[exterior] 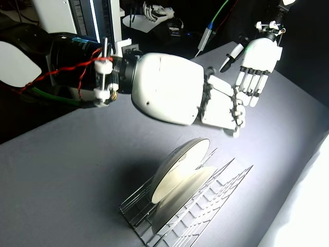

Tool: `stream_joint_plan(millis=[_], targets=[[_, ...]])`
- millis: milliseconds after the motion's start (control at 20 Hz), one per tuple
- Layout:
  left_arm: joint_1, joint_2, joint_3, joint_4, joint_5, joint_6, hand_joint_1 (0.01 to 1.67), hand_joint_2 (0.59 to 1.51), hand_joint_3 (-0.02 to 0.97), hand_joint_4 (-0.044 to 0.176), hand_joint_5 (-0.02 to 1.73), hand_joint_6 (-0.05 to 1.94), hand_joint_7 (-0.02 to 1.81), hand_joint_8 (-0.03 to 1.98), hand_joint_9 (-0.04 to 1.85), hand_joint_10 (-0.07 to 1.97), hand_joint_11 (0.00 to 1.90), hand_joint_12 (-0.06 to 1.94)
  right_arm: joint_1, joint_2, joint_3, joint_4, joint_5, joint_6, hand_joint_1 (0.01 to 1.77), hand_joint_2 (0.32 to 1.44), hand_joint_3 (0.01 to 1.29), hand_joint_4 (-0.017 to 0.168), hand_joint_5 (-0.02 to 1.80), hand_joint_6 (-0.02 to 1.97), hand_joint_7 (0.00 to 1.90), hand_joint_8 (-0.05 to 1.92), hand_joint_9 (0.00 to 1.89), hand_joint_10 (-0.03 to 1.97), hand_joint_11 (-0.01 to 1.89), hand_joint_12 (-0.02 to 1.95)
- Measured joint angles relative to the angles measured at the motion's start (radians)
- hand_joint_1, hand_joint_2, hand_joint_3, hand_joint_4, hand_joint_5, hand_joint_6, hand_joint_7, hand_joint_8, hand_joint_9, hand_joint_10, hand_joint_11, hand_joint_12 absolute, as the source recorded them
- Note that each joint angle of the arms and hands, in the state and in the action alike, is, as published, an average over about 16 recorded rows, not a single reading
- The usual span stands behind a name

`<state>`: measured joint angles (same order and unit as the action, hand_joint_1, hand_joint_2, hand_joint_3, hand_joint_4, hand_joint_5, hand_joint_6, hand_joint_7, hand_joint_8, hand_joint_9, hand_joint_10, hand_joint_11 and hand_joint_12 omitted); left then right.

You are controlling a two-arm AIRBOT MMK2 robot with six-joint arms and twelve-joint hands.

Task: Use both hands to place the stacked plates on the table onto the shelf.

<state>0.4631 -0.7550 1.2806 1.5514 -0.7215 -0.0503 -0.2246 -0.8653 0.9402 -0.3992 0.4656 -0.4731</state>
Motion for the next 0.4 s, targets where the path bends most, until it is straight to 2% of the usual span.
stream_joint_plan(millis=[400], targets=[[0.001, 0.002, 0.009, -0.012, -0.009, -0.005, 0.02, 1.171, 0.011, 0.008, 0.21, 0.01, 0.25, 0.03, 0.23, 0.03, 0.07, 0.36, -0.033, 0.002, -0.019, -0.233, 0.127, 0.001, 0.59, 1.09, 0.02, 0.002, 0.14, 0.05, 0.15, 0.10, 0.12, 0.13, 0.02, 0.61]])
